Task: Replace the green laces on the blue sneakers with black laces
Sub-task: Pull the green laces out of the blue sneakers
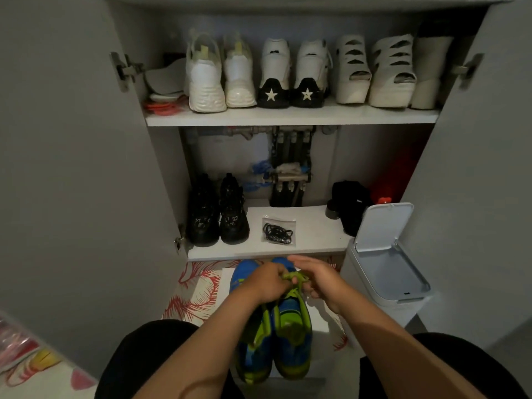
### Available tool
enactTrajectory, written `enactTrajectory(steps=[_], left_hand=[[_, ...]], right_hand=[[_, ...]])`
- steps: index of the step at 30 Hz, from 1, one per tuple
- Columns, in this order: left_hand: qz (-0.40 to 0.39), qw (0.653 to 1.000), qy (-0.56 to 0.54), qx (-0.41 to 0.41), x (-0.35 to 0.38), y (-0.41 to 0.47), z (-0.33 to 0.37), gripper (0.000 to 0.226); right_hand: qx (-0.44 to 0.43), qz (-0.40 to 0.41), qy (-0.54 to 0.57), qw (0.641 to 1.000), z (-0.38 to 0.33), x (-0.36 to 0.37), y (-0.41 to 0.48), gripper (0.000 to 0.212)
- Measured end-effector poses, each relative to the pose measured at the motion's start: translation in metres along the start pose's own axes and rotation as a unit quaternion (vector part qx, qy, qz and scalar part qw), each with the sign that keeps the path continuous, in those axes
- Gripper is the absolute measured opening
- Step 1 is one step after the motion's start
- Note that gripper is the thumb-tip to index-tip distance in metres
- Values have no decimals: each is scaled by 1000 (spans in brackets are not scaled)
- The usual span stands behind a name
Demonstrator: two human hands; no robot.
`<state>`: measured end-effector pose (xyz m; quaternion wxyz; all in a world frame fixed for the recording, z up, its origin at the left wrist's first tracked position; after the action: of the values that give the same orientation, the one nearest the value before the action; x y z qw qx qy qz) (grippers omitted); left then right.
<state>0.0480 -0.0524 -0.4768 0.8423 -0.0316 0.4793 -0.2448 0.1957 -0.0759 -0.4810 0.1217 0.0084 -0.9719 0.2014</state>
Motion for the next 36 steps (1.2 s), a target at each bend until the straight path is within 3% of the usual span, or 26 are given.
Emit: enactTrajectory(steps=[3,8,11,13,17,20,24,26,28,29,31,33,36], left_hand=[[23,998,-61,-17,3,2,2,4],[75,990,-119,-31,-3,0,-5,37],[134,975,-173,-34,-13,-2,-5,26],[195,949,-245,-45,-27,-5,-5,16],[240,898,-362,-69,-55,-13,-12,18],[200,904,-374,-53,-60,-19,-13,19],[125,864,-488,-10,-56,-22,-6,14],[160,910,-383,-18,-58,-20,-12,8],[208,968,-132,-39,-64,-21,-24,10],[199,978,-11,-55,-63,-22,-30,14],[140,975,139,-102,-57,-25,-44,25],[103,967,189,-136,-50,-27,-49,37],[171,955,224,-98,-50,-26,-34,39]], right_hand=[[-1,-2,7,1000,1,-12,-1,29],[9,56,-263,963,12,-21,3,32],[-16,98,-313,945,13,-22,6,13],[-38,119,-309,943,8,-24,8,22],[-70,182,-143,970,-9,-21,9,38],[-94,151,33,984,-22,-10,7,27],[-92,88,196,972,-28,-12,-1,17],[-92,122,146,977,-31,-21,-4,16],[-105,197,-21,975,-31,-33,-5,13],[-106,220,-99,965,-29,-37,-5,15],[-74,210,-187,957,-18,-41,-4,13],[-34,189,-255,948,-6,-44,-3,39],[-28,195,-354,914,-2,-47,-6,61]])
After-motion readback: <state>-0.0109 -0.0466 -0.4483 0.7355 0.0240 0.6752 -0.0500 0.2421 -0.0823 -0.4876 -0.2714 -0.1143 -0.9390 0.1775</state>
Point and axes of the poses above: each hand's wrist, its own y-axis towards the middle knuckle, its own x-axis out of the palm, z = x × y, the point moved 4 cm from there along y, towards the middle knuckle, and after that the axes turned 12 degrees about y, right-handed, at the moved point
